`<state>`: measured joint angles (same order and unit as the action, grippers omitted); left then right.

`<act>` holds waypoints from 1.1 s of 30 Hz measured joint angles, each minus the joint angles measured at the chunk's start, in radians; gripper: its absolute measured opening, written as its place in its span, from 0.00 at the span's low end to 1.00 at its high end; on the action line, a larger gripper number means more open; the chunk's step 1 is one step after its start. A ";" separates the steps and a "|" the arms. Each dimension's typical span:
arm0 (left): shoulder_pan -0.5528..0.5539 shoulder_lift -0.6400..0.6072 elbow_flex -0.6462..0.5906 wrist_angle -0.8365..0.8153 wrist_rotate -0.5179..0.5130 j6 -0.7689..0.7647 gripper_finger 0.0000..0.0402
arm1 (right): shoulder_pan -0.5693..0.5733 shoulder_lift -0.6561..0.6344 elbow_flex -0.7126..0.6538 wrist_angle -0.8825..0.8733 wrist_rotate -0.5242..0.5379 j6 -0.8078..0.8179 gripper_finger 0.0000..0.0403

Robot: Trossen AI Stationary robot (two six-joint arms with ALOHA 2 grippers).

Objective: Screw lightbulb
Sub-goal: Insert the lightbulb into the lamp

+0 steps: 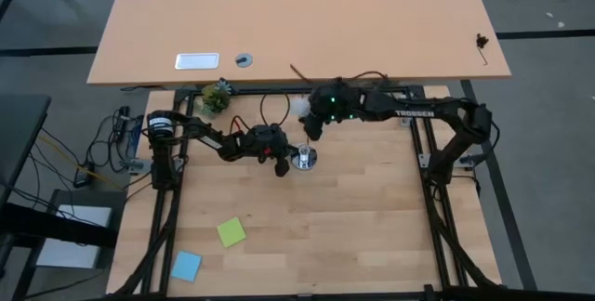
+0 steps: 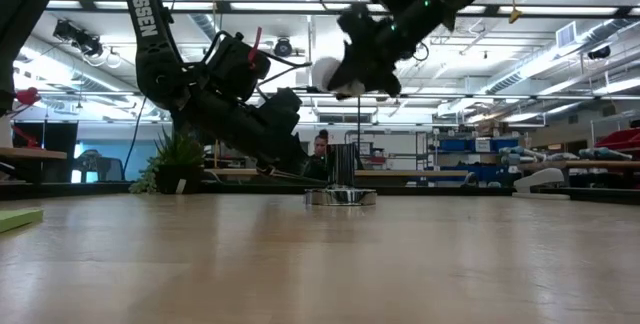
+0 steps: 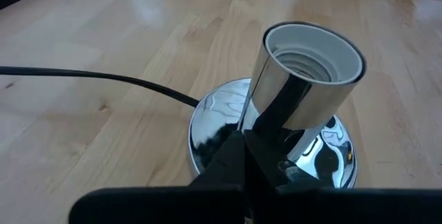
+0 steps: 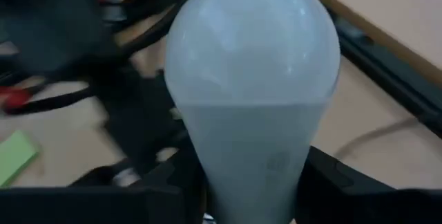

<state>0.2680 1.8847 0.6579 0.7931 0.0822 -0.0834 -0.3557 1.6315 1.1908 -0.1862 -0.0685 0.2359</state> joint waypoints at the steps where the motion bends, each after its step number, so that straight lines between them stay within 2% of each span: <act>1: 0.000 0.000 0.000 0.001 0.000 0.000 0.00 | 0.022 -0.001 0.000 0.008 0.006 -0.009 0.39; 6: 0.000 0.000 0.000 0.001 0.000 0.000 0.00 | 0.110 -0.002 0.000 0.019 0.073 -0.043 0.37; 14: 0.000 0.000 0.000 0.022 0.001 -0.002 0.00 | 0.144 -0.002 0.000 -0.033 0.076 -0.056 0.39; 20: 0.001 -0.022 0.000 0.065 0.093 -0.032 0.00 | 0.160 -0.038 0.000 -0.074 0.076 -0.069 0.38; 23: 0.001 -0.030 0.000 0.063 0.101 -0.050 0.00 | 0.159 -0.064 0.000 -0.076 0.077 -0.081 0.38; 29: 0.008 -0.032 0.000 0.023 0.100 -0.051 0.09 | 0.162 -0.110 0.000 -0.104 0.074 -0.098 0.38; 33: 0.008 -0.081 -0.002 -0.032 0.111 -0.033 0.16 | 0.178 -0.144 0.000 -0.130 0.102 -0.117 0.38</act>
<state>0.2762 1.8038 0.6563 0.7610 0.1929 -0.1159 -0.1772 1.4876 1.1908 -0.3158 0.0332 0.1184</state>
